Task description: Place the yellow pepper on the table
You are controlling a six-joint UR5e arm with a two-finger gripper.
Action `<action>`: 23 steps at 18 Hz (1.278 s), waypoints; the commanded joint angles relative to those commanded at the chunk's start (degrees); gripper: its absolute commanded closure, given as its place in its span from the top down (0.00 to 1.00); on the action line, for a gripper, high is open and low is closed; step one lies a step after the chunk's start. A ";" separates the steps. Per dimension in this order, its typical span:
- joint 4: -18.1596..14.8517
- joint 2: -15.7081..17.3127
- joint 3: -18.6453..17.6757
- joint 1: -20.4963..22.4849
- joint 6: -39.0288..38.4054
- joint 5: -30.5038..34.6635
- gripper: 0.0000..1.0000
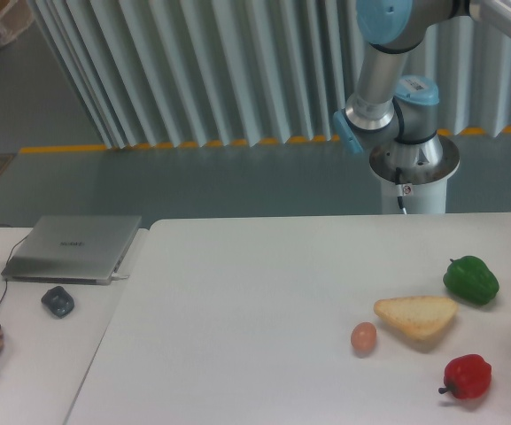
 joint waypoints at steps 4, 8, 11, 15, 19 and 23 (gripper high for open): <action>-0.09 0.44 -0.09 0.09 0.44 0.00 1.00; 0.18 1.66 -1.76 2.72 -1.83 -0.87 1.00; 1.14 3.33 -2.54 5.44 -3.07 -3.59 1.00; 4.20 2.91 -2.90 6.68 -2.99 -4.13 1.00; 6.86 -1.04 -0.36 7.82 1.47 0.50 1.00; 7.47 -5.26 3.07 8.96 4.82 3.78 1.00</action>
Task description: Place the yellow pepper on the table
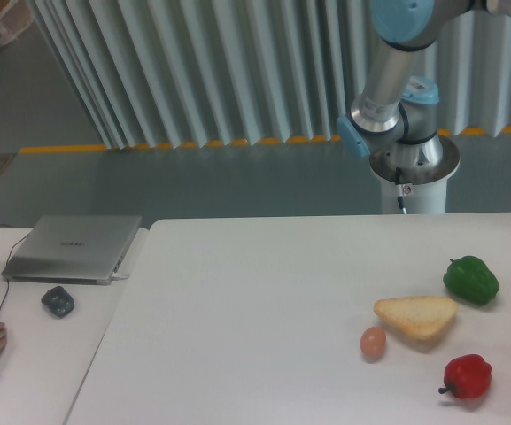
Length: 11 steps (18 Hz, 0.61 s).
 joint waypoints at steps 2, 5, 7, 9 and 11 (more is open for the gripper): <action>6.14 -3.08 0.18 0.18 0.90 0.61 1.00; 7.04 -5.19 1.76 0.45 0.90 0.79 1.00; 7.04 -6.25 2.55 0.45 0.72 0.79 1.00; 7.91 -6.60 2.47 0.45 0.89 0.79 1.00; 8.09 -6.69 2.29 0.45 0.81 0.88 1.00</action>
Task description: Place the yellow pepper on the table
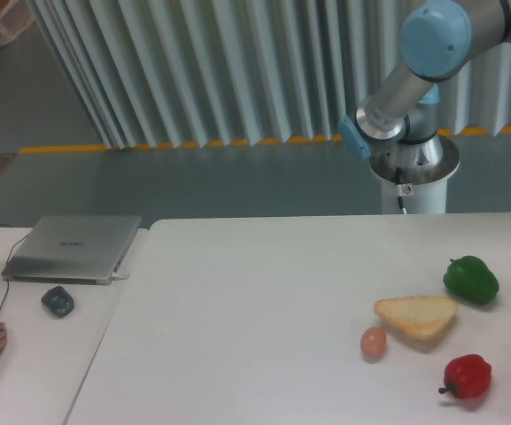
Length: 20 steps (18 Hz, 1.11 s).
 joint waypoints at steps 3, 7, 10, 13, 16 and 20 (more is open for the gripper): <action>0.00 -0.53 -0.62 -0.44 0.09 4.64 1.00; 0.00 -0.53 -2.37 -1.23 -0.52 7.56 1.00; 0.09 -1.05 -2.46 -2.02 -1.84 7.73 1.00; 0.09 -1.49 -2.81 -2.81 -3.08 8.43 1.00; 0.18 -1.85 -2.99 -2.99 -2.82 9.58 1.00; 0.26 -1.67 -3.52 -2.99 -1.68 9.58 0.42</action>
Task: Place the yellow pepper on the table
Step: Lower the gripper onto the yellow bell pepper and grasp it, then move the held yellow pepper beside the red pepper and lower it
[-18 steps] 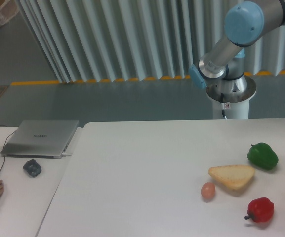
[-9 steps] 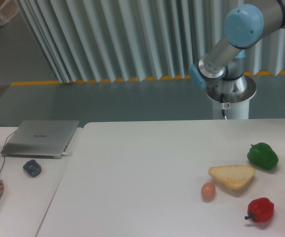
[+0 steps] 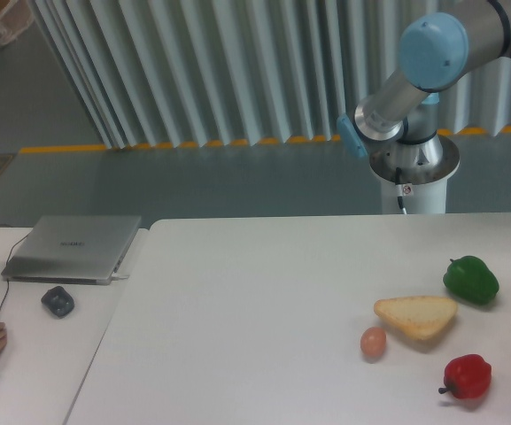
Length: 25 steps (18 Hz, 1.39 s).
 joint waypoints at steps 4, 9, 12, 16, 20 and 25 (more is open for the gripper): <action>0.70 1.31 -0.26 0.09 0.53 -0.26 0.15; 0.09 9.03 -4.82 1.40 -2.01 -9.21 0.14; 0.09 14.22 -9.13 0.62 -8.32 -14.83 0.14; -0.09 19.07 -11.51 -8.94 -26.93 -17.23 0.14; -0.35 20.74 -14.32 -19.22 -38.74 -12.32 0.14; -0.09 19.95 -18.72 -22.59 -39.28 -5.37 0.14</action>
